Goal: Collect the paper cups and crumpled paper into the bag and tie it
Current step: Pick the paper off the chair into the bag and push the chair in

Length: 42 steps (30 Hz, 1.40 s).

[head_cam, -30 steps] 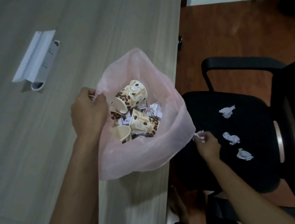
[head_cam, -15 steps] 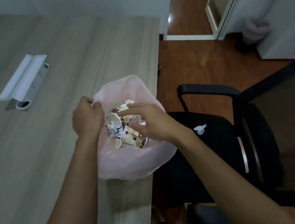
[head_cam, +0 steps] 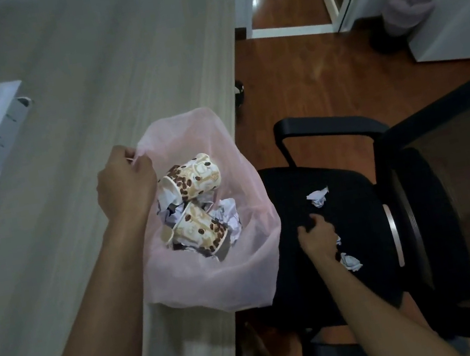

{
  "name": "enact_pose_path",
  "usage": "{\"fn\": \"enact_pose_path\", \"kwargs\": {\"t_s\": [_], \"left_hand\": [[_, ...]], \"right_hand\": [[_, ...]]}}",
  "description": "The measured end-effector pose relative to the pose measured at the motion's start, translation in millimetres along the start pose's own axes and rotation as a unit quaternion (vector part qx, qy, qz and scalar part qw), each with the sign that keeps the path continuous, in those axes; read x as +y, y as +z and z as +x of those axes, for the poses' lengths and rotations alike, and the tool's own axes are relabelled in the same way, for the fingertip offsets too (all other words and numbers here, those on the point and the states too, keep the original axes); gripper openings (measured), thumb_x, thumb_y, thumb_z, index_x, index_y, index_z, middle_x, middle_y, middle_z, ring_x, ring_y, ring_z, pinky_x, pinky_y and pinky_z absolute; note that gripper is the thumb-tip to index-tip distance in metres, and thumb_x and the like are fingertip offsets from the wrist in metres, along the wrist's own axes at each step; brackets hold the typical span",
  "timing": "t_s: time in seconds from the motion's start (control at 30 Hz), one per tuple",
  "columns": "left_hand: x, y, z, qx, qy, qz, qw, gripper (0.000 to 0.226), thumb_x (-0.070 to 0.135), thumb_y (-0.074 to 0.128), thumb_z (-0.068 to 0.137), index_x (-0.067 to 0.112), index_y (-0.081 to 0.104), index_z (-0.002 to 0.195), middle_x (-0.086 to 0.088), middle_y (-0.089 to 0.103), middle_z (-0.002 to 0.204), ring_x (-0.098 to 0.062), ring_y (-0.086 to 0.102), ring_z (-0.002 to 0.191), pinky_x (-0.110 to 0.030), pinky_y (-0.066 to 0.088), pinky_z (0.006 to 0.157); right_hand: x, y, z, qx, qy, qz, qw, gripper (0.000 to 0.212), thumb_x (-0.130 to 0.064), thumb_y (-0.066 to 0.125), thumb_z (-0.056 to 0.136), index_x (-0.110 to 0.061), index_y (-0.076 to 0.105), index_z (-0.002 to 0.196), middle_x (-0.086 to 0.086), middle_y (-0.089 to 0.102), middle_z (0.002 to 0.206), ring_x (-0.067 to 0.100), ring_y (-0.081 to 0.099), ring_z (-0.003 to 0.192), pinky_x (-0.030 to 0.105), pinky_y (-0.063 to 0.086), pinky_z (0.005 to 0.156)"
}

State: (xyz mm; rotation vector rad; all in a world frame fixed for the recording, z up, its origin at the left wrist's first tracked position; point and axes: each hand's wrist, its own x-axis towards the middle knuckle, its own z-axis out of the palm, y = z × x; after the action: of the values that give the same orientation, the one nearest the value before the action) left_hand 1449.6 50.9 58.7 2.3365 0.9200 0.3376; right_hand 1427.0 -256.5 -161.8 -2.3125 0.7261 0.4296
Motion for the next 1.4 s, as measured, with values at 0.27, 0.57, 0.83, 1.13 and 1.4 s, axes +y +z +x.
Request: {"fn": "enact_pose_path", "kwargs": {"t_s": [0.27, 0.57, 0.83, 1.13, 1.4], "left_hand": [[-8.1, 19.1, 12.2, 0.033, 0.030, -0.001, 0.999, 0.021, 0.029, 0.052, 0.091, 0.016, 0.064, 0.103, 0.000, 0.061, 0.088, -0.024, 0.053, 0.081, -0.032, 0.039, 0.071], [-13.3, 14.0, 16.5, 0.022, 0.038, -0.049, 0.998, 0.018, 0.028, 0.054, 0.090, 0.016, 0.064, 0.098, -0.003, 0.066, 0.087, -0.024, 0.058, 0.077, -0.030, 0.039, 0.067], [-10.3, -16.1, 15.3, 0.008, -0.012, -0.067, 0.998, 0.018, 0.028, 0.055, 0.088, 0.018, 0.068, 0.097, -0.005, 0.069, 0.089, -0.027, 0.061, 0.084, -0.028, 0.039, 0.071], [-3.4, -23.6, 11.3, -0.025, -0.051, -0.098, 0.994, 0.020, 0.032, 0.051, 0.083, 0.018, 0.064, 0.091, -0.008, 0.071, 0.087, -0.030, 0.065, 0.079, -0.033, 0.049, 0.069], [1.0, -13.7, 15.7, -0.028, -0.044, -0.076, 0.996, 0.022, 0.029, 0.052, 0.088, 0.018, 0.067, 0.100, -0.005, 0.070, 0.095, -0.028, 0.063, 0.087, -0.031, 0.043, 0.071]], "right_hand": [[60.9, 31.9, 62.6, -0.046, 0.031, -0.188, 0.981, 0.061, -0.021, 0.058, 0.091, -0.030, 0.037, 0.147, 0.013, 0.026, 0.154, 0.039, 0.032, 0.134, 0.049, 0.036, 0.107], [49.0, 44.4, 42.9, -0.066, -0.025, -0.072, 0.995, 0.007, -0.008, 0.061, 0.089, -0.008, 0.068, 0.089, 0.020, 0.066, 0.099, 0.028, 0.061, 0.078, 0.032, 0.054, 0.074], [-141.2, -62.9, -58.7, 0.048, -0.213, 0.292, 0.931, 0.014, -0.022, 0.069, 0.088, -0.025, 0.071, 0.102, -0.007, 0.071, 0.093, 0.007, 0.066, 0.082, 0.025, 0.056, 0.073], [-238.6, -121.0, -149.2, -0.154, -0.538, -0.068, 0.826, 0.042, -0.043, 0.072, 0.083, -0.038, 0.064, 0.125, -0.010, 0.055, 0.138, 0.001, 0.054, 0.117, 0.019, 0.042, 0.094], [-206.0, -126.2, -99.8, 0.052, -0.393, 0.255, 0.882, 0.012, -0.020, 0.064, 0.092, -0.020, 0.075, 0.097, -0.009, 0.071, 0.096, 0.001, 0.065, 0.091, 0.015, 0.049, 0.079]]}}
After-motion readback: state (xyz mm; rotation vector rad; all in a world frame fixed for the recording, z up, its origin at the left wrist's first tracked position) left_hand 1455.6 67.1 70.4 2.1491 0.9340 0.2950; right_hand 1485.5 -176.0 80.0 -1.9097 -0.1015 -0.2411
